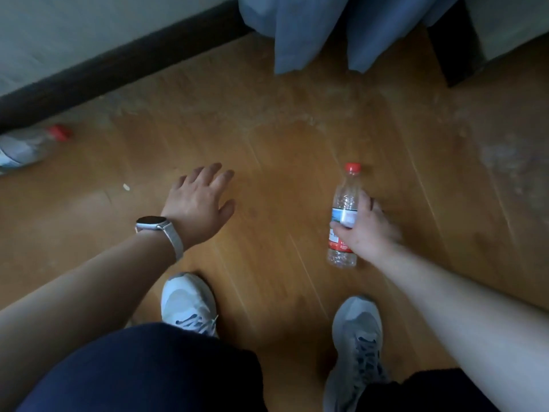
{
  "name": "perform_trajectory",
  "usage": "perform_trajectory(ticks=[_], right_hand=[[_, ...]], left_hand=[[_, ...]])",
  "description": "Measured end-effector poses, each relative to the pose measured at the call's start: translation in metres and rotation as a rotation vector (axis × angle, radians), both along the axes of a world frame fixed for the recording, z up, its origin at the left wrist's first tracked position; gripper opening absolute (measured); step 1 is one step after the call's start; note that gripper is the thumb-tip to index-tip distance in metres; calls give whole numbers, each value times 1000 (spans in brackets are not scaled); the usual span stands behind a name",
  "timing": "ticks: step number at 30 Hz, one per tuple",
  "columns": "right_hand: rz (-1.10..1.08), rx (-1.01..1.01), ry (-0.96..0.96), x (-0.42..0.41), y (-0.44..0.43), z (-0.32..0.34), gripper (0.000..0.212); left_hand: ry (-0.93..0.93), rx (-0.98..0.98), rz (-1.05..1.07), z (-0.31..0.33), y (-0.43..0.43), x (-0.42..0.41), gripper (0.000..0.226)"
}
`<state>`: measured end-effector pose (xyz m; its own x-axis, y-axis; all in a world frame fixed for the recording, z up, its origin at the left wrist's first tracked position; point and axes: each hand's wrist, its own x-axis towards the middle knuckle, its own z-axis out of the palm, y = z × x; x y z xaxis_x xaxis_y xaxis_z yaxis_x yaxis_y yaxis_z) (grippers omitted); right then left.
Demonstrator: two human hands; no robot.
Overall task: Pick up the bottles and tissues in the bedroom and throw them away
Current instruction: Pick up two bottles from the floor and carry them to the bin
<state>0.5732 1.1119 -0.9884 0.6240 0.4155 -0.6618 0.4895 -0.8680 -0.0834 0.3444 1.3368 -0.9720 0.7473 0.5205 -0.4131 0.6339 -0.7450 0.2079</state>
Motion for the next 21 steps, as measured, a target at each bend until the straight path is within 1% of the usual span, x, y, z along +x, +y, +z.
perform_trajectory(ticks=[3,6,9,12,14,17,21], right_hand=[[-142,37,6,-9,11,-13,91],[-146,54,-54,-17,26,-18,87],[-139,116,-58,-28,52,-17,82],[-133,209,-5,-44,93,-12,82],[-124,307,52,-59,124,-7,84],[-94,482,139,-85,170,4,84],[-61,580,250,-124,221,16,86]], left_hand=[[-20,41,-20,-13,24,-1,60],[-52,69,8,-18,47,-8,59],[-72,81,90,-23,67,-21,58],[-65,82,263,-28,93,-40,59],[-48,83,357,-31,113,-57,59],[8,78,415,-39,142,-84,61],[-12,149,541,-46,179,-119,61]])
